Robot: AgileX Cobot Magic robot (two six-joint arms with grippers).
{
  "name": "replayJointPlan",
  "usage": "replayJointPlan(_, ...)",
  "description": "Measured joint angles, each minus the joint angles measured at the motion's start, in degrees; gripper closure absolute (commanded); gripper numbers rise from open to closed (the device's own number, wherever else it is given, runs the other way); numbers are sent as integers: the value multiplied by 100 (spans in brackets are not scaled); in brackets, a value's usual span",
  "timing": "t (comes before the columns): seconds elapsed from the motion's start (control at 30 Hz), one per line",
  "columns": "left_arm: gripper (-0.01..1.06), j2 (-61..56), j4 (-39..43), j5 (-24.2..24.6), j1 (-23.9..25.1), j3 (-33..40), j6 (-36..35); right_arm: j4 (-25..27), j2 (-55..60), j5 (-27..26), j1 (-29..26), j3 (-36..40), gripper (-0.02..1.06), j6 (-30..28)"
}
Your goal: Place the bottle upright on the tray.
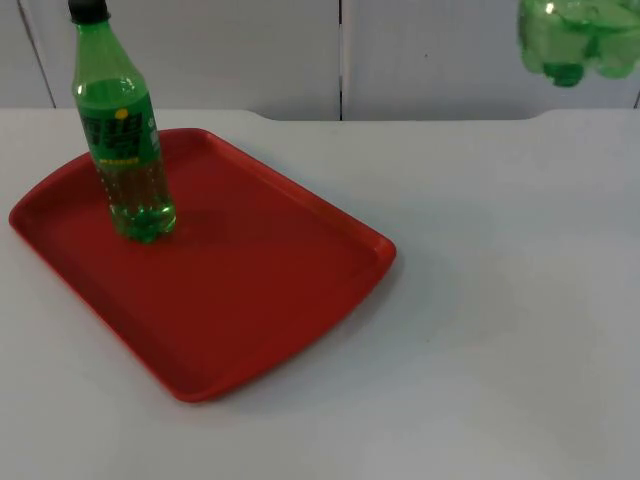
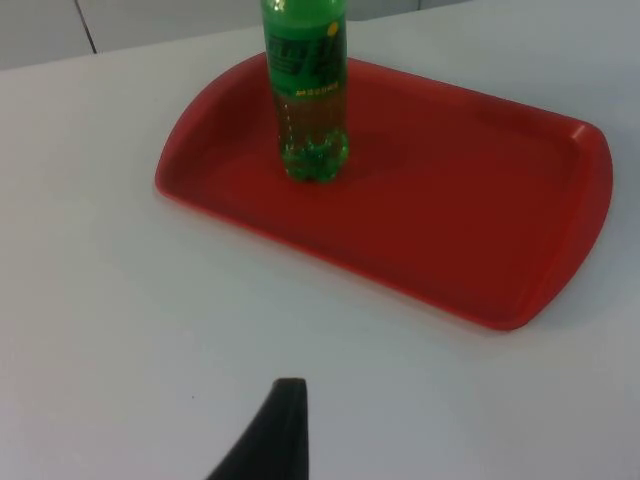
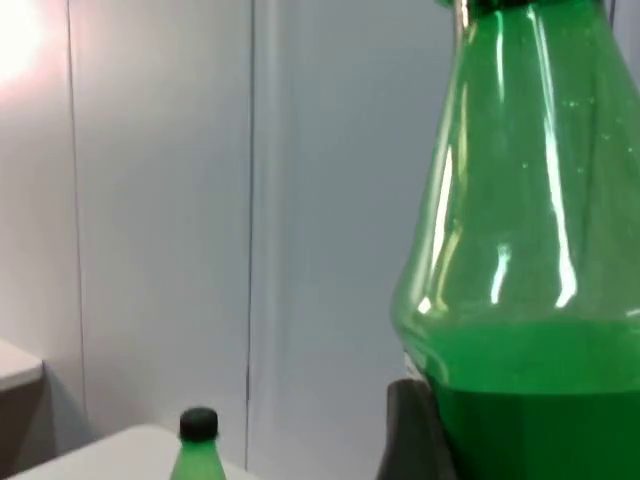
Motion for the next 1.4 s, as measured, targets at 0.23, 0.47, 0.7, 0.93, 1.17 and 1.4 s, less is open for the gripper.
replayJointPlan(0.23,0,0,0,0,0,0,0,-306,984,-619,0,-23,105,665)
replayJointPlan(0.47,0,0,0,0,0,0,0,-697,2103,-1959,0,-57,105,866)
replayJointPlan(0.7,0,0,0,0,0,0,0,-1147,2996,-2870,0,-123,105,866)
replayJointPlan(0.93,0,0,0,0,0,0,0,-1783,3877,-2870,0,-687,105,800)
replayJointPlan(1.17,0,0,0,0,0,0,0,-2021,4629,-2923,0,-1545,105,972)
replayJointPlan(1.4,0,0,0,0,0,0,0,-2385,5639,-2936,0,-2794,105,1505)
